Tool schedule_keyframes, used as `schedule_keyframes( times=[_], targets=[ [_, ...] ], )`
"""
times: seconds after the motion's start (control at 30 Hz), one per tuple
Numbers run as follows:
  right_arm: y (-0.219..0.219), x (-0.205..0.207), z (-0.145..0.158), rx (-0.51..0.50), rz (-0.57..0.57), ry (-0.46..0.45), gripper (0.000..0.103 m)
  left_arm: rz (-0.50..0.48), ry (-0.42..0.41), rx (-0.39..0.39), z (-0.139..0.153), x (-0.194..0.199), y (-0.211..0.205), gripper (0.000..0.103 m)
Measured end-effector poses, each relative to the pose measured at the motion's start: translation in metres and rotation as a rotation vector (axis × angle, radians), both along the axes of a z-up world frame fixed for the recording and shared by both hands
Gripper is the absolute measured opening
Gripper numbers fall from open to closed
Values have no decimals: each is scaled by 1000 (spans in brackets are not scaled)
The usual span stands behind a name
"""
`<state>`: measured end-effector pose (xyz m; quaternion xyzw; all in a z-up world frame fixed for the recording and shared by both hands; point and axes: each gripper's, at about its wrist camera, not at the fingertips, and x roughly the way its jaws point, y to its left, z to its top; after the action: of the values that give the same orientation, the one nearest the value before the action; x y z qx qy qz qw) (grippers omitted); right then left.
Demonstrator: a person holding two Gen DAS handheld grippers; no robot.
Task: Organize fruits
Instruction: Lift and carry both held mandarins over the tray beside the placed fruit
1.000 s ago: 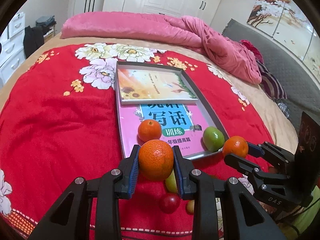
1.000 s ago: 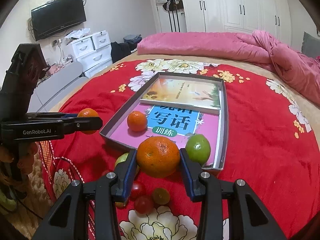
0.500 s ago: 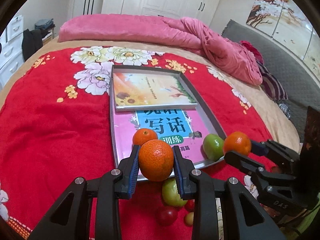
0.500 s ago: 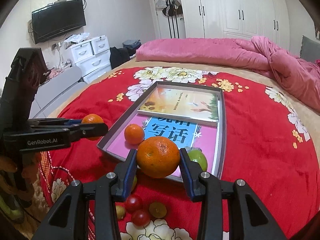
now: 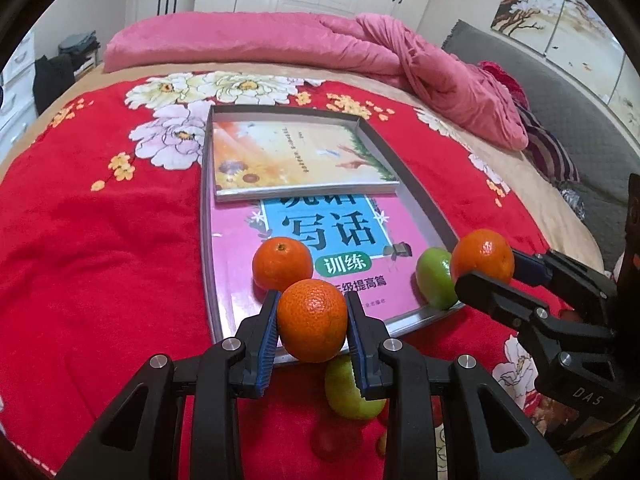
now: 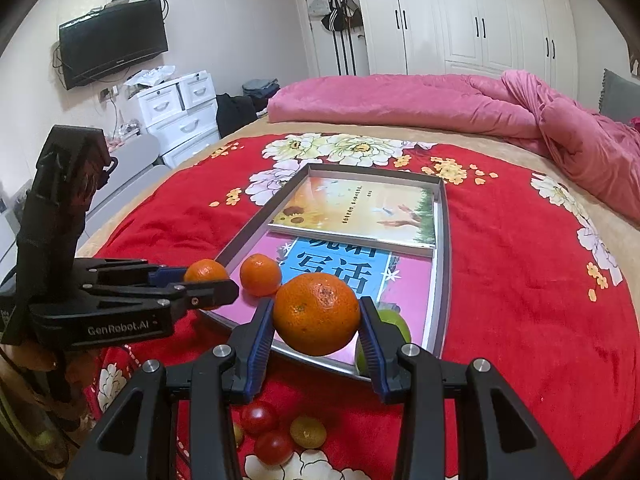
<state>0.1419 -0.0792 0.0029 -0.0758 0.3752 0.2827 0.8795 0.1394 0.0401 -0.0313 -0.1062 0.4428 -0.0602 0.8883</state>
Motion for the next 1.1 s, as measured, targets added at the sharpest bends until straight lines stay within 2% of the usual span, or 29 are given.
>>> schedule_keyframes(
  times=[0.5,0.83,1.1],
  targets=[
    [17,18,-17,-52,39,24,42,31,59,8,-20,11,12,32],
    [33,32,-25,-98,70,13,42,14,58,41,-23,16,8,32],
    [40,40,-37,-129,110,53,42,7,58,51,-23,16,8,32]
  ],
)
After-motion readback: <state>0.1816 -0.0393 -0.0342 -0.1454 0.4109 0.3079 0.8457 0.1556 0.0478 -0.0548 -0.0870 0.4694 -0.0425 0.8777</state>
